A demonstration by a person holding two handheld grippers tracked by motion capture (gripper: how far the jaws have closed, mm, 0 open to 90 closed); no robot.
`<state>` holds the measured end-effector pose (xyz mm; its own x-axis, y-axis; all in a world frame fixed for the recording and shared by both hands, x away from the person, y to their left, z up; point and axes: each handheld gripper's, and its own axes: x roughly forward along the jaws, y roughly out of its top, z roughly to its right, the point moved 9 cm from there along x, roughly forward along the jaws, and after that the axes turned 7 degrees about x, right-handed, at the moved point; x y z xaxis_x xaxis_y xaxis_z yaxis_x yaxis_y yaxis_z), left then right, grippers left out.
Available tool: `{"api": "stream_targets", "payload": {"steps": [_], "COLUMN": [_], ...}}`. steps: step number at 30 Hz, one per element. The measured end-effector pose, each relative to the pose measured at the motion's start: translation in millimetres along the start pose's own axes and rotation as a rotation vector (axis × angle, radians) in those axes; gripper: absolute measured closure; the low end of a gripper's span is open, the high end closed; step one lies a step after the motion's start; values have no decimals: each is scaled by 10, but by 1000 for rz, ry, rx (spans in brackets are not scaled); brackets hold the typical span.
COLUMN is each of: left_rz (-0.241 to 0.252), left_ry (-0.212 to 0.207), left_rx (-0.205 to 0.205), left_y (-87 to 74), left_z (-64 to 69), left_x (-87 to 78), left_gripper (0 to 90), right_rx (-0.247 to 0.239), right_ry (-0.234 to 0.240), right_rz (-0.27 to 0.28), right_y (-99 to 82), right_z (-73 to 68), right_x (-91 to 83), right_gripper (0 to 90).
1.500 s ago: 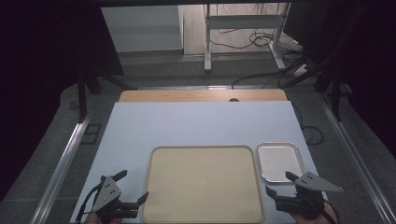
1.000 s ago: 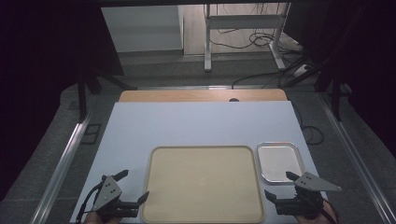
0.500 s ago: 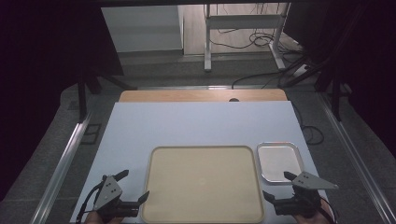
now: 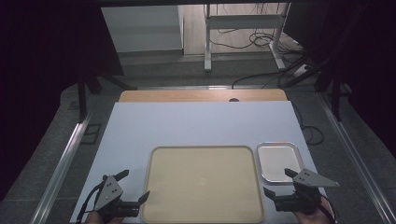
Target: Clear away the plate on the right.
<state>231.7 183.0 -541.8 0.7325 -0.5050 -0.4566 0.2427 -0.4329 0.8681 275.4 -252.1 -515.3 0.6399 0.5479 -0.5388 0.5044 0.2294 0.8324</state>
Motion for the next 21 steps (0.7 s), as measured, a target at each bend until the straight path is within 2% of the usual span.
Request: {"api": "stream_targets", "payload": {"steps": [11, 21], "left_rz": [10, 5], "left_ry": [-3, 2], "left_rx": [-23, -11], "left_y": [-5, -15], "left_z": [-8, 5], "left_x": [-14, -34], "left_gripper": [30, 30], "right_rx": [17, 32], "right_ry": [10, -6], "right_rz": [8, 22], "right_y": [13, 52], "right_z": [36, 133], "right_x": [25, 51], "right_gripper": [0, 0]}}
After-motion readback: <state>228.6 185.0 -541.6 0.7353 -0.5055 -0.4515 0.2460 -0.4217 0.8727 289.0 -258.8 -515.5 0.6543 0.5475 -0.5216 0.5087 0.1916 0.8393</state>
